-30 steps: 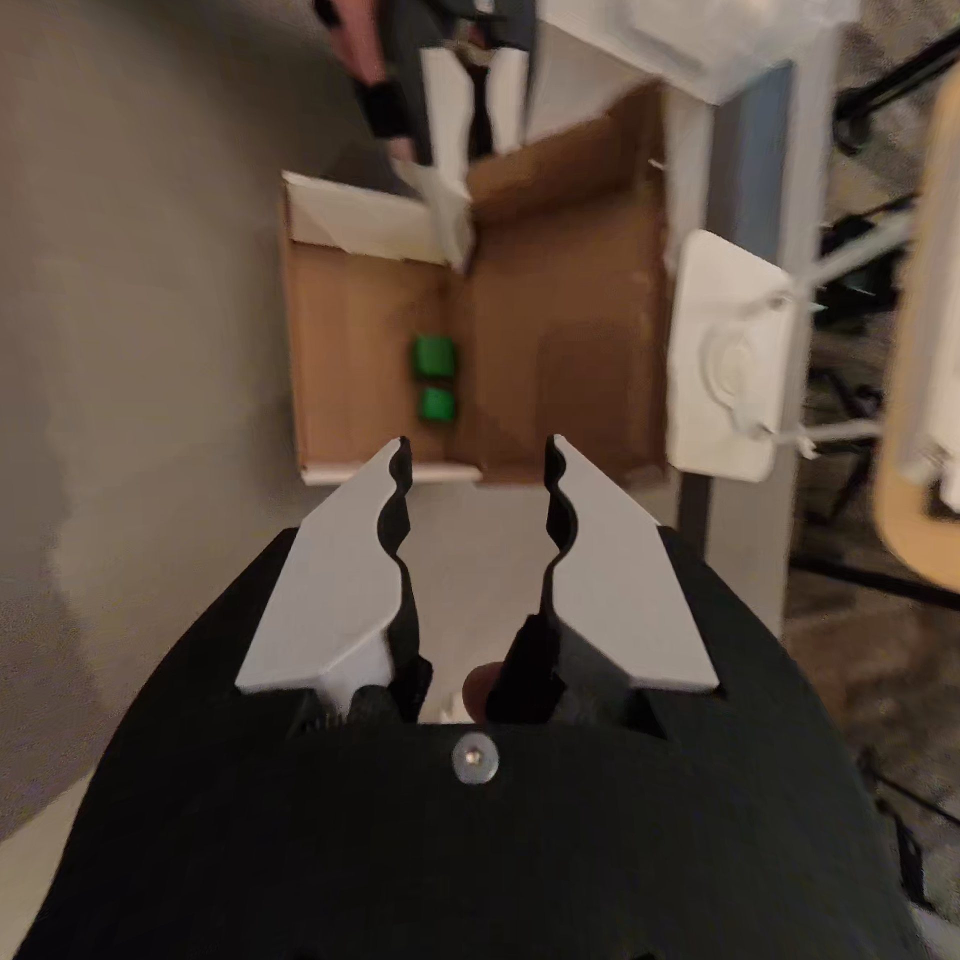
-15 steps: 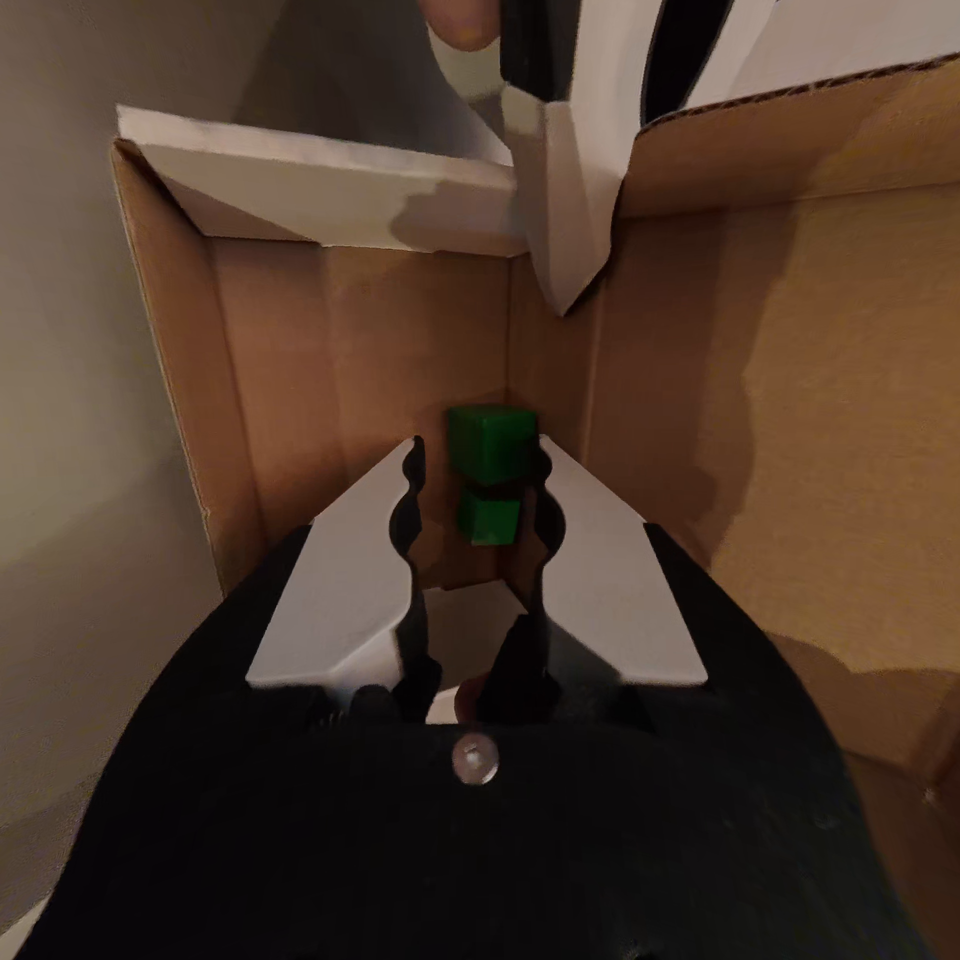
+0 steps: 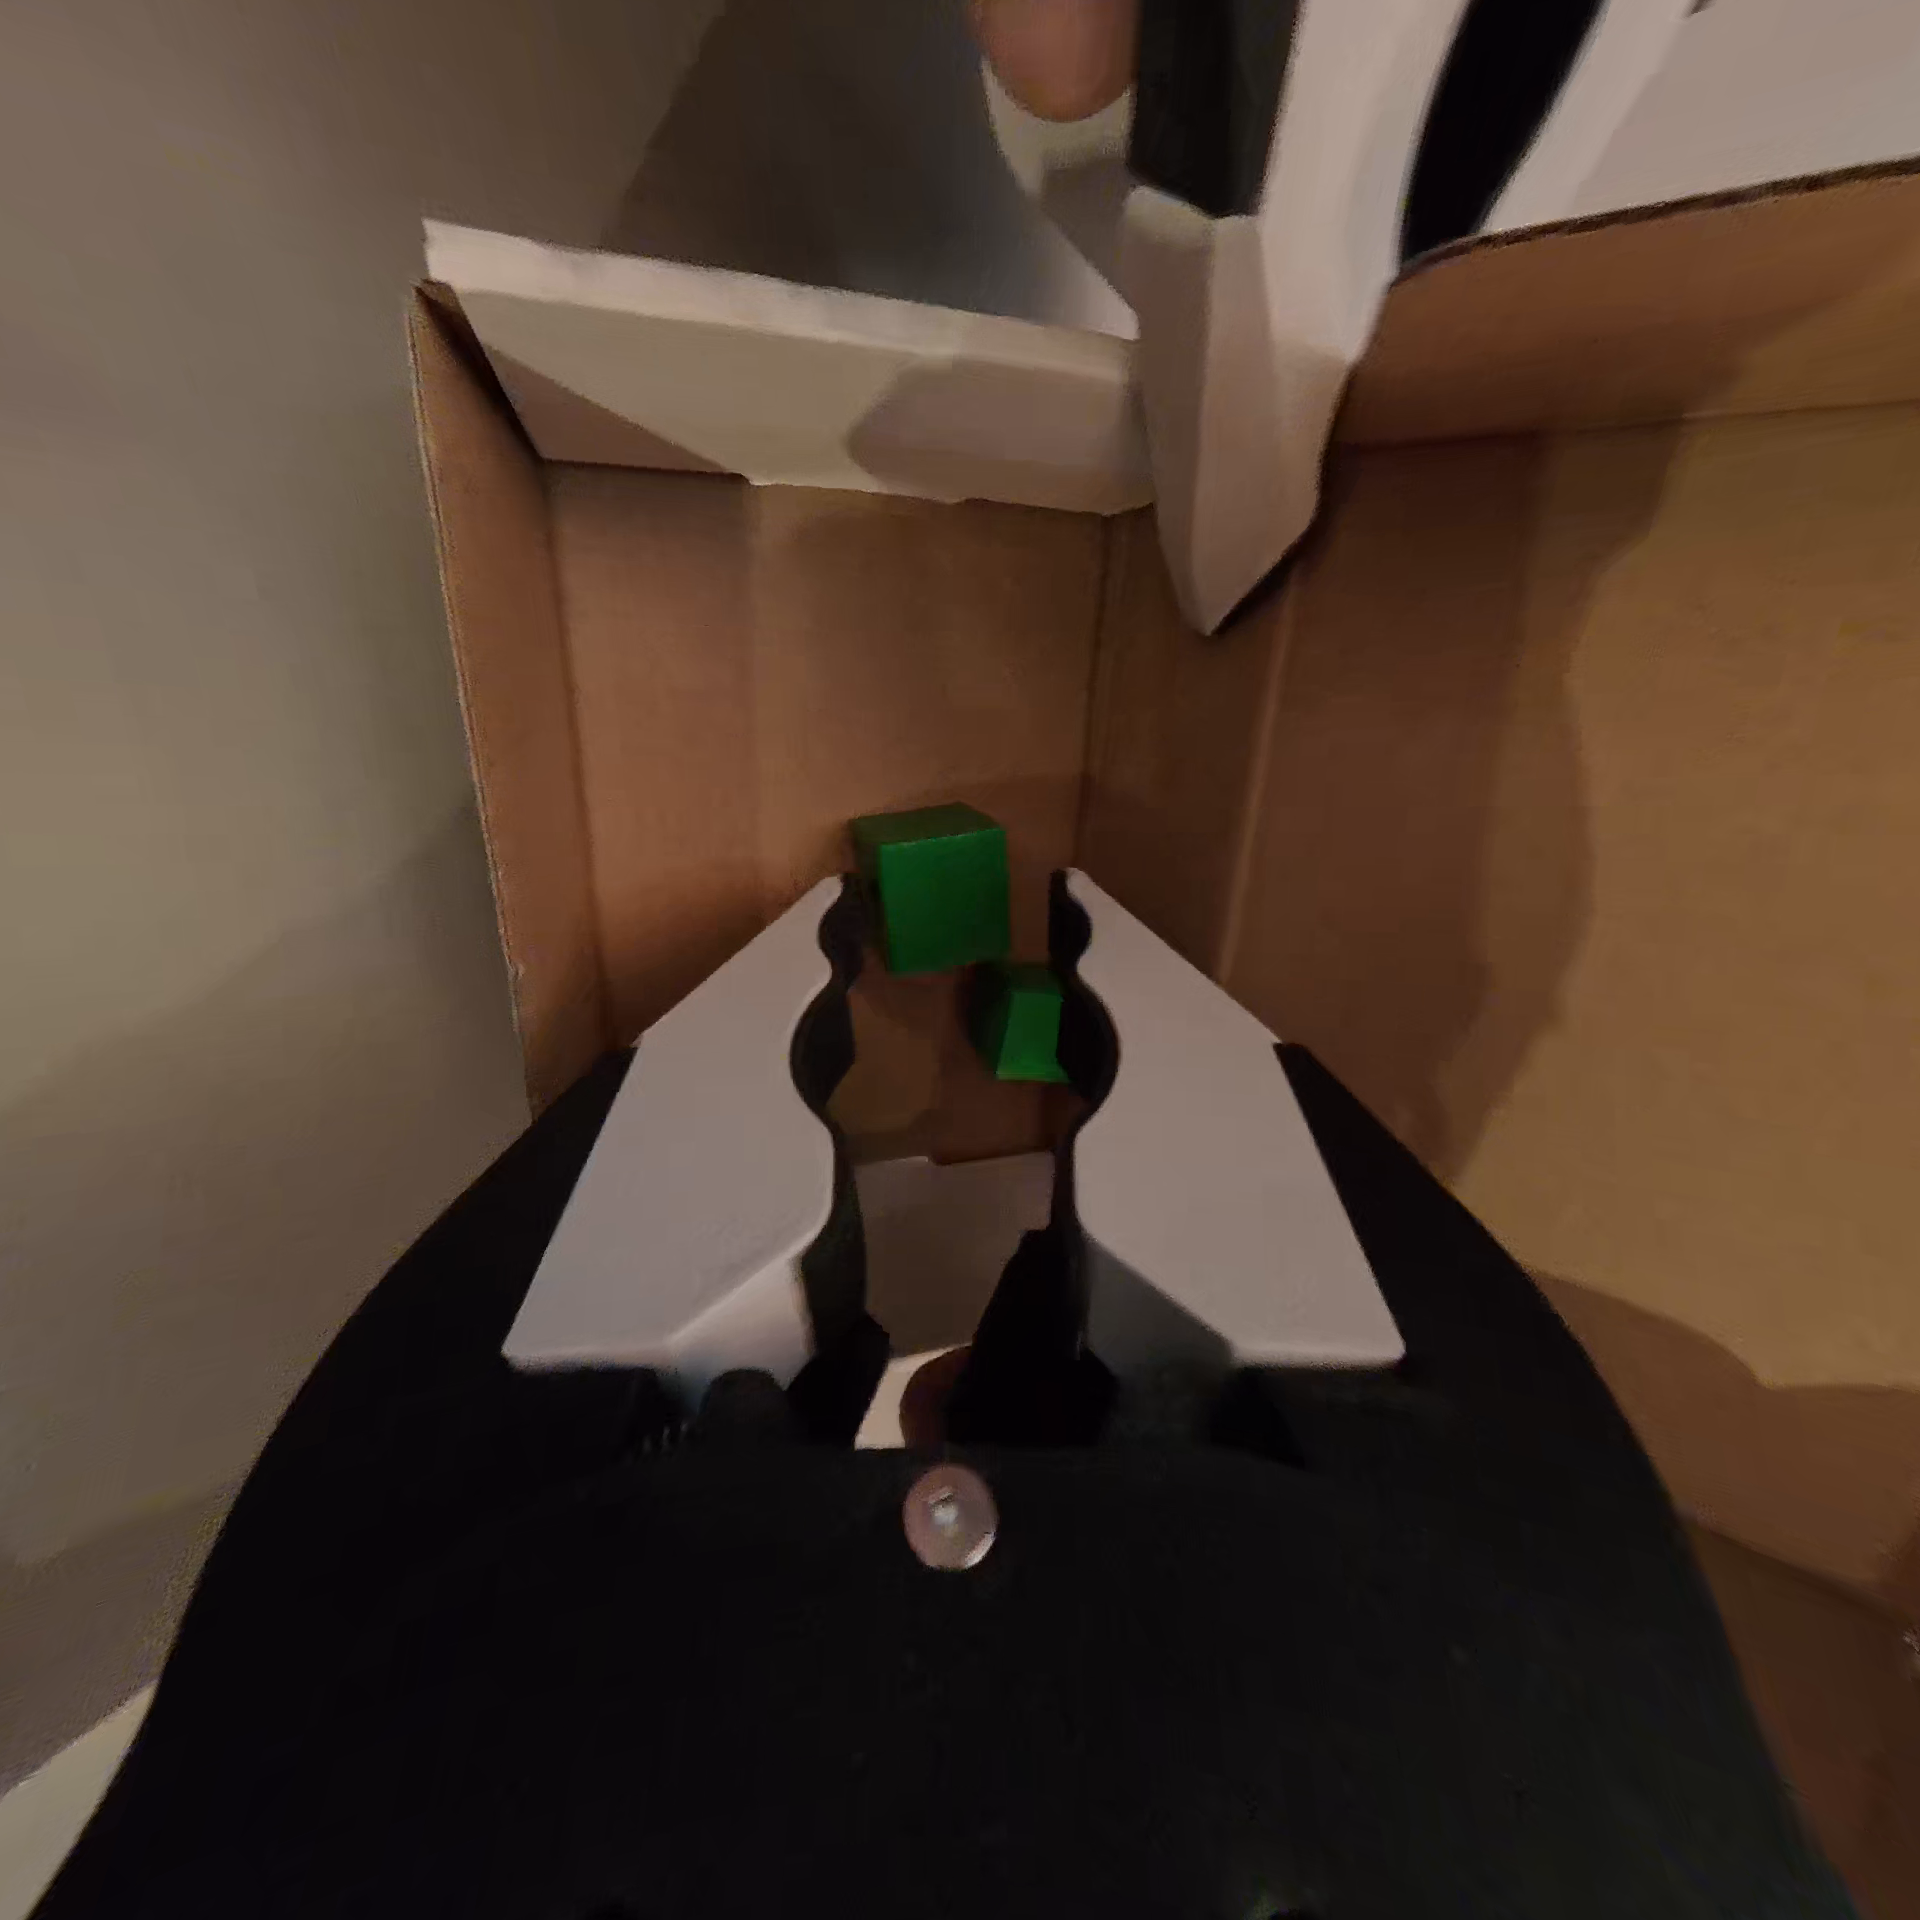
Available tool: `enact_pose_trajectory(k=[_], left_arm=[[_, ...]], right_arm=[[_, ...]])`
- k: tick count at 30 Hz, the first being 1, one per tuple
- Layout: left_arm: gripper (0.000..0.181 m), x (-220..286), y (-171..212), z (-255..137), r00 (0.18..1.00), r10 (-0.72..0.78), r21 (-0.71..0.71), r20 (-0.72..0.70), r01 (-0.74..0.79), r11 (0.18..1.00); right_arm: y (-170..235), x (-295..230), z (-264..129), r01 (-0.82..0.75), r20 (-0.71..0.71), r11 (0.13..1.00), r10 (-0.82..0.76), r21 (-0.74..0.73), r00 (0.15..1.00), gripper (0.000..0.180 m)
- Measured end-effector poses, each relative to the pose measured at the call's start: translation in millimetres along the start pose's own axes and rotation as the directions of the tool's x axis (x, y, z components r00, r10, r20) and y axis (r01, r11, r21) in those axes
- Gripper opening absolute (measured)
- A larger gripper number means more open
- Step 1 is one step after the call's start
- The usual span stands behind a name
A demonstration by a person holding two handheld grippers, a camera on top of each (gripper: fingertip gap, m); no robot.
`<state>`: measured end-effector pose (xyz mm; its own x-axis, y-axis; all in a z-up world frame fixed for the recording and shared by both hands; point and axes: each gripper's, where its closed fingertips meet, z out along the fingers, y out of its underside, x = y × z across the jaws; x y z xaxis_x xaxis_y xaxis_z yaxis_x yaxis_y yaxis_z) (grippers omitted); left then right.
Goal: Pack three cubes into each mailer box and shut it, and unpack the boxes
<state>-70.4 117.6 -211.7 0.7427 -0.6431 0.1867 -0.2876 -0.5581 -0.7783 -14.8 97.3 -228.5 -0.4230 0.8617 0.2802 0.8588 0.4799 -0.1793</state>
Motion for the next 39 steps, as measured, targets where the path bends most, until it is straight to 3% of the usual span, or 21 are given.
enact_pose_trajectory(k=[1, 6, 11, 15, 18, 23, 27, 33, 38, 39], left_arm=[[0.009, 0, 0, 0, 1.0, 0.001, 0.001, -0.001, -0.001, 1.0], [0.009, 0, 0, 0, 1.0, 0.004, 0.0, 0.003, -0.004, 1.0], [0.009, 0, 0, 0, 1.0, -0.007, 0.007, -0.004, 0.007, 1.0], [0.009, 0, 0, 0, 1.0, -0.006, 0.006, -0.005, 0.006, 1.0], [0.009, 1, 0, 1, 1.0, 0.001, 0.003, -0.004, -0.001, 1.0], [0.009, 2, 0, 1, 1.0, 0.0, 0.003, -0.008, 0.0, 1.0], [0.009, 2, 0, 1, 1.0, -0.003, 0.005, -0.009, 0.003, 1.0], [0.009, 2, 0, 1, 1.0, -0.001, 0.004, -0.007, 0.001, 1.0], [0.009, 2, 0, 1, 1.0, -0.003, 0.004, -0.011, 0.003, 1.0], [0.009, 2, 0, 1, 1.0, -0.003, 0.004, -0.011, 0.003, 1.0]], right_arm=[[0, -1, 4, 0.008, 0.007, 1.0, -0.008, -0.003, 1.0, 0.027], [-5, 0, -14, 0.007, -0.001, 0.997, -0.007, 0.078, 1.0, 0.026], [13, 32, -101, -0.087, -0.116, 0.943, 0.131, 0.322, 0.985, 0.026], [102, 76, -166, -0.187, -0.289, 0.929, 0.283, 0.319, 0.915, 0.026], [192, 103, -185, -0.278, -0.41, 0.946, 0.322, 0.165, 0.853, 0.026], [296, 110, -145, -0.377, -0.366, 0.923, 0.324, -0.083, 0.873, 0.026], [335, 104, -93, -0.391, -0.287, 0.897, 0.327, -0.206, 0.9, 0.026], [355, 96, -44, -0.394, -0.213, 0.879, 0.345, -0.269, 0.914, 0.025], [359, 100, -38, -0.392, -0.212, 0.874, 0.341, -0.287, 0.916, 0.026], [359, 100, -39, -0.393, -0.209, 0.872, 0.343, -0.29, 0.916, 0.035]])
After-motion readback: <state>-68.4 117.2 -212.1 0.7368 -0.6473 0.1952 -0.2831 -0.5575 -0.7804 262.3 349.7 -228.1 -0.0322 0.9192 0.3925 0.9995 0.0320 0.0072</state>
